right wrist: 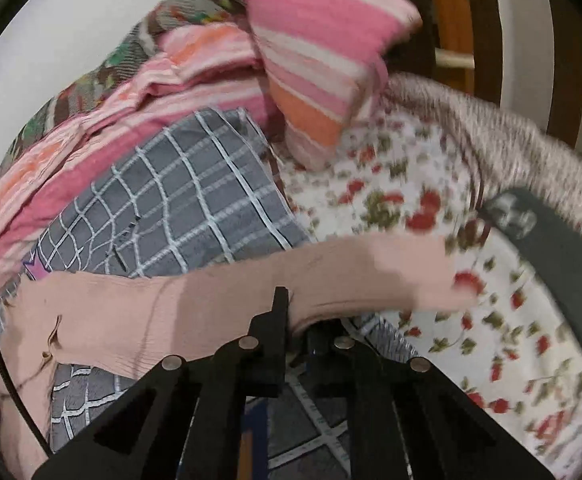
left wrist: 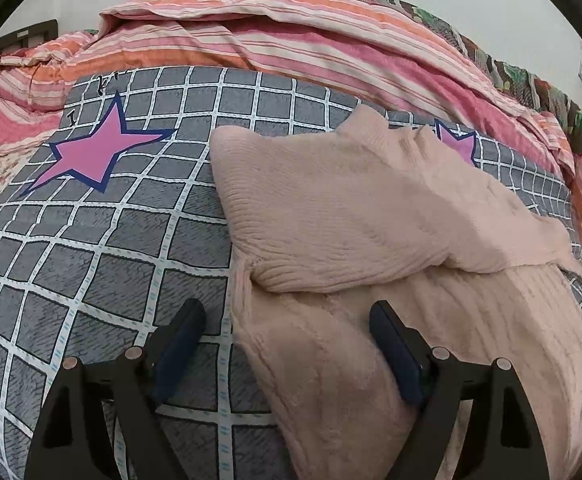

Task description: Fold small clothes

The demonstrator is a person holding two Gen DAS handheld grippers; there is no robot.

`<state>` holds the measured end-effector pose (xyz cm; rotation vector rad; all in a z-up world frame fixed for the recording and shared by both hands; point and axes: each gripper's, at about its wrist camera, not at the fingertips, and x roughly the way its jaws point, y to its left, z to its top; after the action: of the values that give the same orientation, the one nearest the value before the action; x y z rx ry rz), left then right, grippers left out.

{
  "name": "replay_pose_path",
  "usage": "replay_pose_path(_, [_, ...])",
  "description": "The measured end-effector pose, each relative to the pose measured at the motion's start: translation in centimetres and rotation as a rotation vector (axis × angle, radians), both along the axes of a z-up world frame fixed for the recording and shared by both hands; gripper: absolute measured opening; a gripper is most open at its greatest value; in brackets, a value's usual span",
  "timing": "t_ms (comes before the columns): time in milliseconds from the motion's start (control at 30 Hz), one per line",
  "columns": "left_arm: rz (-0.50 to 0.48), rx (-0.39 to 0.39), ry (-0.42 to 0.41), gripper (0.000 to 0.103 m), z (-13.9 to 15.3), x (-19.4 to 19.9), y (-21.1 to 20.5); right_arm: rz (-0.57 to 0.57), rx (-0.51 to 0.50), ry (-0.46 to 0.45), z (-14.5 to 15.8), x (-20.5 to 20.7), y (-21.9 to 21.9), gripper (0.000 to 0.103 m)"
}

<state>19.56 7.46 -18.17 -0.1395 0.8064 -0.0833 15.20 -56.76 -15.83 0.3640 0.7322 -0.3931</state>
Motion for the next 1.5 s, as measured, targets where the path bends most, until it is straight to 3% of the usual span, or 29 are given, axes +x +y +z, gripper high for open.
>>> replay_pose_path(200, [-0.007,-0.077,-0.025,0.085,0.2,-0.3,0.8,0.056,-0.172,-0.065,4.9,0.6,5.5,0.007])
replay_pose_path(333, [0.000,-0.138,-0.055,0.085,0.4,-0.8,1.8,0.139,-0.302,-0.099,8.0,2.2,12.0,0.006])
replay_pose_path(567, [0.112,-0.275,-0.055,0.085,1.3,-2.3,6.3,0.336,-0.320,-0.145,11.2,6.4,26.3,0.006])
replay_pose_path(767, [0.157,-0.194,-0.059,0.085,2.4,-5.3,10.4,0.597,-0.248,-0.156,9.7,10.3,41.1,0.006])
replay_pose_path(867, [0.170,-0.186,-0.056,0.085,2.6,-6.8,12.1,0.718,-0.218,-0.132,6.7,11.4,47.8,0.006])
replay_pose_path(967, [0.173,-0.163,-0.050,0.085,2.7,-7.7,13.0,0.788,-0.175,-0.034,2.4,12.3,52.3,0.006])
replay_pose_path(1067, [0.161,-0.157,-0.036,0.085,2.5,-8.1,13.1,0.810,-0.133,0.039,-0.9,12.8,53.7,0.010])
replay_pose_path(1167, [0.130,-0.132,-0.033,0.085,2.5,-8.2,11.9,0.862,-0.056,0.114,-2.3,12.9,54.0,0.042])
replay_pose_path(1200, [0.122,-0.123,-0.033,0.085,2.5,-8.2,11.5,0.897,-0.020,0.127,-2.2,12.5,53.7,0.045])
replay_pose_path(1267, [0.104,-0.120,-0.031,0.085,2.5,-8.0,10.6,0.922,-0.005,0.111,-1.5,10.9,52.8,0.048])
replay_pose_path(1333, [0.084,-0.126,-0.014,0.085,2.3,-7.5,9.7,0.920,-0.023,0.056,-0.2,9.0,50.5,0.057])
replay_pose_path(1433, [0.036,-0.118,-0.022,0.085,2.6,-6.5,7.7,0.812,-0.143,-0.061,1.6,6.1,45.4,0.061])
replay_pose_path(1500, [0.039,-0.091,-0.046,0.085,3.0,-5.7,6.7,0.731,-0.202,-0.061,1.7,5.6,41.9,0.061])
